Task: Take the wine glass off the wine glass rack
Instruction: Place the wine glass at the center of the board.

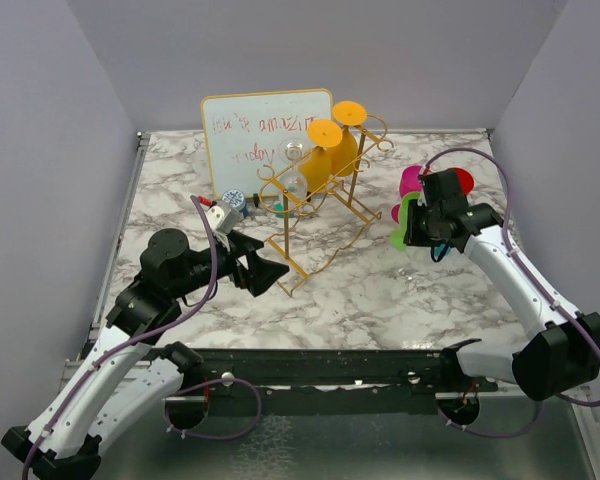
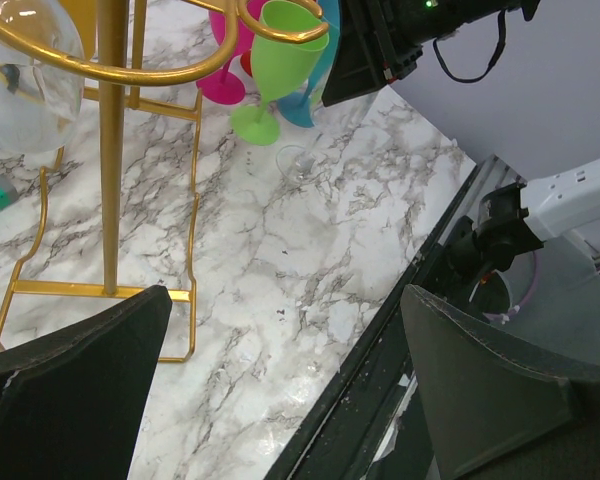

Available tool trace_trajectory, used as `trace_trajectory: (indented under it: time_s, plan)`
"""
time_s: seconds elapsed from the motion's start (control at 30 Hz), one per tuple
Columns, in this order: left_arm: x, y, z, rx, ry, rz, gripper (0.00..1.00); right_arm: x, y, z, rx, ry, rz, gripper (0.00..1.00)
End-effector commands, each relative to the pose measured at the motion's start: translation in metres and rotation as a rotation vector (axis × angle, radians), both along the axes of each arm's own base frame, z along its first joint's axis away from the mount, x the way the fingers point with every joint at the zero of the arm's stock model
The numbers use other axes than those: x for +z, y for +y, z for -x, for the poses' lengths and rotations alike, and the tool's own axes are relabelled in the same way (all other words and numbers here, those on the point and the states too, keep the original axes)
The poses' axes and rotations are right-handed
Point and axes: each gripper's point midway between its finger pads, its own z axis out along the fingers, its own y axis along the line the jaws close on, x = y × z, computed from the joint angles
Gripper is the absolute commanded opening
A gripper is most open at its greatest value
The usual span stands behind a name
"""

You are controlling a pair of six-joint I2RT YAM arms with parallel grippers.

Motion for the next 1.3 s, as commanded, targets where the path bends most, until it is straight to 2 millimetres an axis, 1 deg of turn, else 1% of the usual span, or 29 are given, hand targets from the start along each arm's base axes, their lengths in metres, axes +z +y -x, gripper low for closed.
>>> trace_trajectory:
  time_s: [0.0,0.17,0.37,0.43,0.7,1.13,1.27]
  plan:
    - [0.006,0.003,0.002,0.005,-0.019,0.002,0.99,0.008,0.003,-0.001,0.027,-0.005,-0.004,0.33]
    - [0.007,0.004,0.003,0.007,-0.023,0.0,0.99,0.007,0.005,-0.001,0.035,0.002,-0.01,0.35]
    - [0.009,0.004,0.003,0.005,-0.026,-0.002,0.99,0.01,0.005,0.0,0.039,0.001,-0.013,0.44]
    - [0.009,0.004,0.003,0.004,-0.028,-0.002,0.99,0.013,0.005,0.0,0.04,-0.007,-0.016,0.47]
    - [0.012,0.005,0.004,0.004,-0.031,0.002,0.99,0.024,0.005,0.0,0.045,-0.021,-0.018,0.5]
    - [0.023,0.006,0.008,-0.006,-0.047,0.008,0.99,0.041,0.006,0.0,0.05,-0.052,-0.028,0.57]
    - [0.03,0.006,0.009,-0.007,-0.057,0.02,0.99,0.048,0.007,-0.001,0.054,-0.066,-0.032,0.61]
